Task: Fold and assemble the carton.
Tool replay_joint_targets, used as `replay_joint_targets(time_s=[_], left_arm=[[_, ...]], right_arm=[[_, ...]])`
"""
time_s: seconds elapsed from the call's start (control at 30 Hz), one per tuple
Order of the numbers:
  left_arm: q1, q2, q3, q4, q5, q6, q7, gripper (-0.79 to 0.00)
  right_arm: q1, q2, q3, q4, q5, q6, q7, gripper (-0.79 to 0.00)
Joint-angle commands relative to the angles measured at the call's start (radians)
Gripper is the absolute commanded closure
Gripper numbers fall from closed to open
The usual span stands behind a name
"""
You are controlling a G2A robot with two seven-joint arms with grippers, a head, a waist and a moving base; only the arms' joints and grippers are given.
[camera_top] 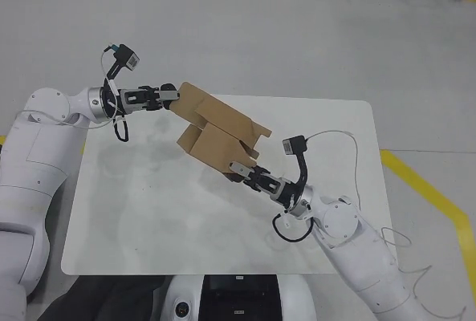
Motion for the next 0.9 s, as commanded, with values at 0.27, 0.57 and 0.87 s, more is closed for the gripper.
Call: replay_joint_targets(time_s=[0.27,0.57,0.87], left_arm=[[0.0,0.0,0.0,0.0,0.0,0.0,0.0,-0.785],[0.0,0.0,0.0,0.0,0.0,0.0,0.0,-0.785],[0.0,0.0,0.0,0.0,0.0,0.0,0.0,-0.785]], right_arm=[[0.0,0.001,0.011,-0.009,0.005,0.005,0.001,0.0],[0.001,0.002,0.024,-0.012,0.041,0.019,0.02,0.0],[0.039,0.004,0.046,0.045,0.313,0.089,0.202,0.0]])
